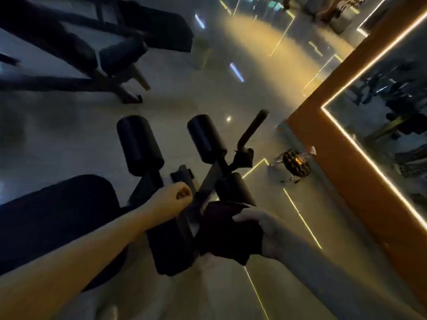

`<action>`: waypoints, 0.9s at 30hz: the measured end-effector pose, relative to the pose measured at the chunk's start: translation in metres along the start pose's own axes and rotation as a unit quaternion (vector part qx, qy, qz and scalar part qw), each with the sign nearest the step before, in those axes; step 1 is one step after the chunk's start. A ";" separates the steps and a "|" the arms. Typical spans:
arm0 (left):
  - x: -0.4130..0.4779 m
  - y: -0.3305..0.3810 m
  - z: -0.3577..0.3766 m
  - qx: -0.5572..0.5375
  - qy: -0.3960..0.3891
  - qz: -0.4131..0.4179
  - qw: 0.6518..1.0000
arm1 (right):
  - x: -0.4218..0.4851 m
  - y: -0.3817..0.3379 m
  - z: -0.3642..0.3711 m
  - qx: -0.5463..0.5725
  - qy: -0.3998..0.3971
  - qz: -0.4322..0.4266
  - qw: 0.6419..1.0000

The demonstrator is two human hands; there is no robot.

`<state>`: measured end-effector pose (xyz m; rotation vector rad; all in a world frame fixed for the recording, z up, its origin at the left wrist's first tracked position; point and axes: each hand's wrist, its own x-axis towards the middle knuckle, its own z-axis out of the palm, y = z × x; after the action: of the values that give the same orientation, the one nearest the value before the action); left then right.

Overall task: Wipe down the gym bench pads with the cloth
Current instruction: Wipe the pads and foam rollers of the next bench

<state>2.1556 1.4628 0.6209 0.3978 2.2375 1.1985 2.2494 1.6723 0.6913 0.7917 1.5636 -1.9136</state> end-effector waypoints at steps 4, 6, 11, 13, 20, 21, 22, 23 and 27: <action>0.003 -0.087 0.021 0.062 0.018 -0.084 0.994 | 0.035 0.051 -0.018 -0.026 0.085 0.034 0.995; 0.003 -0.127 0.029 0.119 0.038 -0.093 0.988 | 0.056 0.074 -0.025 -0.007 0.130 0.003 0.991; 0.009 -0.178 0.029 0.124 0.040 -0.062 0.990 | 0.108 0.100 0.000 -0.183 0.153 -0.296 0.925; 0.013 -0.187 0.027 0.088 0.022 -0.055 0.994 | 0.134 0.109 0.016 -0.335 0.076 -0.402 0.849; 0.017 -0.202 0.039 0.014 0.013 -0.005 1.000 | 0.196 0.118 0.057 -0.490 0.026 -0.333 0.805; 0.016 -0.204 0.040 0.002 0.007 -0.002 1.000 | 0.203 0.111 0.060 -0.514 0.029 -0.321 0.795; 0.016 -0.204 0.040 -0.007 -0.002 -0.002 1.000 | 0.209 0.106 0.063 -0.541 0.026 -0.308 0.783; 0.015 -0.203 0.041 -0.013 -0.013 -0.006 1.000 | 0.210 0.105 0.065 -0.558 0.022 -0.300 0.773; 0.015 -0.191 0.045 -0.020 -0.037 -0.031 0.999 | 0.180 0.133 0.047 -0.523 0.006 -0.307 0.795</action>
<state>2.1717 1.3941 0.4369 0.3484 2.1438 1.1744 2.2178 1.5944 0.4785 -0.2351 2.6599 -0.9838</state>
